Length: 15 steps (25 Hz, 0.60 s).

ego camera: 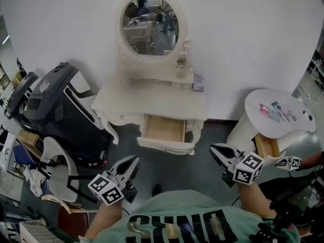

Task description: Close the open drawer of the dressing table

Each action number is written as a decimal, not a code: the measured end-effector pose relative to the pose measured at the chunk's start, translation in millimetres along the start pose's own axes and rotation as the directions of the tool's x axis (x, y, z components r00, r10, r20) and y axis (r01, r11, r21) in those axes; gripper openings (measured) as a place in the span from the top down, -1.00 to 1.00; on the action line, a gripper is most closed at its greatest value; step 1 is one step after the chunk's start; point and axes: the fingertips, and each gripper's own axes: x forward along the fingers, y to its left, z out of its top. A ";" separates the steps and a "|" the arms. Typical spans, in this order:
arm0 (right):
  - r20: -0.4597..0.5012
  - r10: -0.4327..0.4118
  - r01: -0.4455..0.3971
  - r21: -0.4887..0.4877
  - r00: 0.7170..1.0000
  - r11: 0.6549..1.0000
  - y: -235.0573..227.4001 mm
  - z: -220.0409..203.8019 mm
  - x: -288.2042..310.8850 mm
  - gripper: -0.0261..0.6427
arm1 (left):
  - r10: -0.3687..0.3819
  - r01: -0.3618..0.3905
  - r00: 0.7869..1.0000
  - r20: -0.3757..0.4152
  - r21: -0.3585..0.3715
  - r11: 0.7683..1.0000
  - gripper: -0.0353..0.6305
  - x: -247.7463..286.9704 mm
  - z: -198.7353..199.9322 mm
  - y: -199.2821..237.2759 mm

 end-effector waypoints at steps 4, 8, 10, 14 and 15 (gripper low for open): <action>0.001 -0.062 0.062 -0.027 0.998 0.998 -16.7 16.4 33.2 0.89 | -0.068 0.068 0.998 0.001 -0.003 0.998 0.90 27.1 20.4 46.7; 0.031 -0.151 0.152 -0.036 0.988 0.988 -34.4 42.7 58.5 0.89 | -0.153 0.153 0.988 -0.016 0.006 0.988 0.90 57.2 51.5 92.1; 0.047 -0.199 0.200 -0.027 0.979 0.979 -46.6 54.8 71.6 0.89 | -0.195 0.195 0.981 -0.019 0.014 0.981 0.90 74.7 70.1 113.2; 0.042 -0.251 0.252 -0.016 0.967 0.968 -57.2 59.6 101.8 0.89 | -0.262 0.263 0.964 -0.040 0.006 0.965 0.90 100.9 87.0 147.7; 0.036 -0.258 0.258 -0.018 0.966 0.966 -58.3 58.6 108.9 0.89 | -0.273 0.273 0.961 -0.045 0.001 0.962 0.90 104.6 87.6 155.1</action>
